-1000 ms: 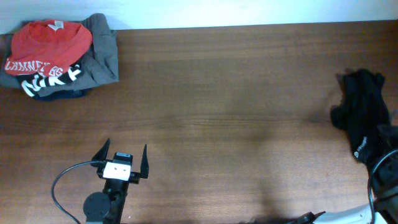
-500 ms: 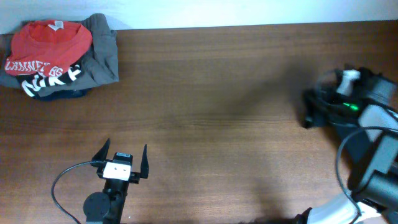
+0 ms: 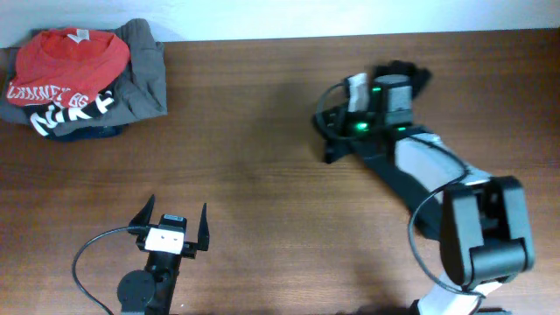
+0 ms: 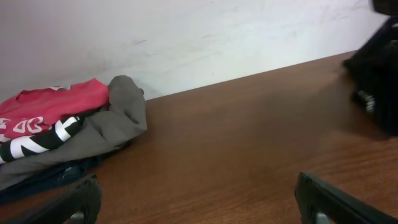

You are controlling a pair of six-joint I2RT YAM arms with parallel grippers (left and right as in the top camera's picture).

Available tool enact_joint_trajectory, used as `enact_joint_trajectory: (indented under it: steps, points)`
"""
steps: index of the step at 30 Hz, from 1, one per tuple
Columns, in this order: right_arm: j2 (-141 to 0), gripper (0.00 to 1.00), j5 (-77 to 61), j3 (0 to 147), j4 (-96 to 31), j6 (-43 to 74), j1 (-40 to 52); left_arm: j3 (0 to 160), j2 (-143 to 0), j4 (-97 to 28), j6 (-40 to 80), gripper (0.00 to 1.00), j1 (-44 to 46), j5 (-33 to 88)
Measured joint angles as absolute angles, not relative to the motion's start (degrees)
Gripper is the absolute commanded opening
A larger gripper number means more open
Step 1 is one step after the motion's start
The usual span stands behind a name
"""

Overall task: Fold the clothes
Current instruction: 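Drag the black garment leftward to the table center with the right gripper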

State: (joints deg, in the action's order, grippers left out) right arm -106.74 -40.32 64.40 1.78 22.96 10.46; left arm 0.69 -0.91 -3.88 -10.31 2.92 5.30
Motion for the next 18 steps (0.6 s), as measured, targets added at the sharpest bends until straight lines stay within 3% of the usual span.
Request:
enact_joint_trajectory:
  steps: [18]
  points:
    - [-106.74, 0.09, -30.39, 64.4, 5.54, 27.07, 24.88, 0.69, -0.91, -3.88, -10.31, 0.99, 2.92, 5.32]
